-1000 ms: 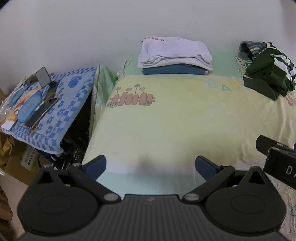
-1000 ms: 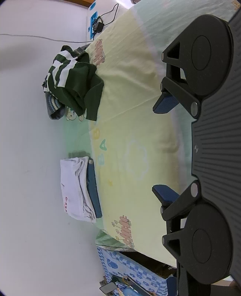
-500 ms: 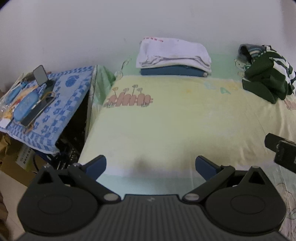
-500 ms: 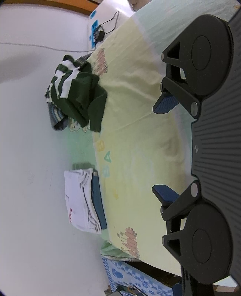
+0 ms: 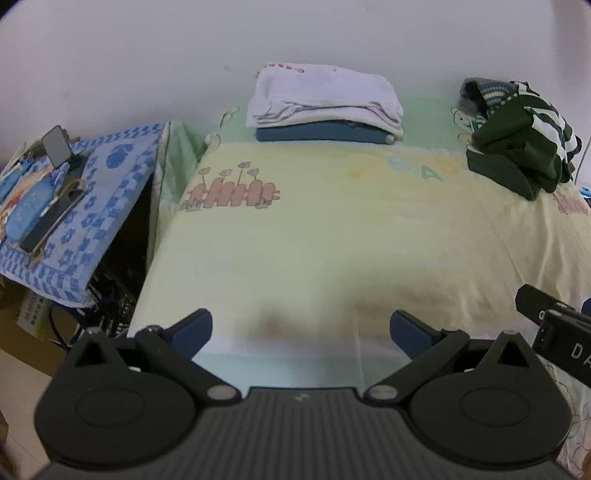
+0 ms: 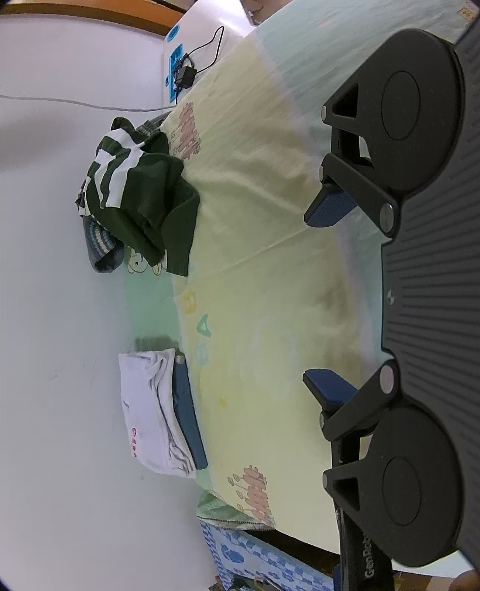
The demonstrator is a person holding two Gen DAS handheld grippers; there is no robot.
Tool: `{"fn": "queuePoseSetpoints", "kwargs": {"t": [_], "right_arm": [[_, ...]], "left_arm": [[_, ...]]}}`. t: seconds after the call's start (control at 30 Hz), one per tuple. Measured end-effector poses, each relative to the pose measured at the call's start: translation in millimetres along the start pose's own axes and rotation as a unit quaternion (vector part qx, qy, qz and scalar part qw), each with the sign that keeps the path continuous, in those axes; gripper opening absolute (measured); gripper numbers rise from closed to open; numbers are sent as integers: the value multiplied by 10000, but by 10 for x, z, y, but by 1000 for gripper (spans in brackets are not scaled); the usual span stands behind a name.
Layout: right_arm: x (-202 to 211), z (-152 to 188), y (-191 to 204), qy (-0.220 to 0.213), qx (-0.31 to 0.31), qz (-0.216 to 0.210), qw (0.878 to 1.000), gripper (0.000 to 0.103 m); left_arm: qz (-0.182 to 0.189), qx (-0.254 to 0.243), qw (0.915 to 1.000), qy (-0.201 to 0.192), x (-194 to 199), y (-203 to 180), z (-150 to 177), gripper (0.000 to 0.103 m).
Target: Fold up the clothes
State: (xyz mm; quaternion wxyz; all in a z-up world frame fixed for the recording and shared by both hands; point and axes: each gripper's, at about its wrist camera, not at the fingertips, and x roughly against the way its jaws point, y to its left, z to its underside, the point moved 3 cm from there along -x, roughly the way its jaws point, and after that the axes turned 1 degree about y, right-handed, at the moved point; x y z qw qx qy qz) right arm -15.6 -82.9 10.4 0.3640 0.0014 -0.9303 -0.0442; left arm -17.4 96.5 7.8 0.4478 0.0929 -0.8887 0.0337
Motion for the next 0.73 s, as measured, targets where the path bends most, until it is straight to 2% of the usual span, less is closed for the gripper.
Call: {"fn": "queuePoseSetpoints", "kwargs": {"t": [0.33, 0.73], "right_arm": [[-37, 10, -21, 7, 55, -95, 9999, 86], [-50, -7, 55, -103, 224, -321, 9992, 86]], "left_arm": [[-77, -3, 10000, 38, -63, -21, -21, 102], [-227, -71, 9997, -115, -51, -54, -33, 102]]}}
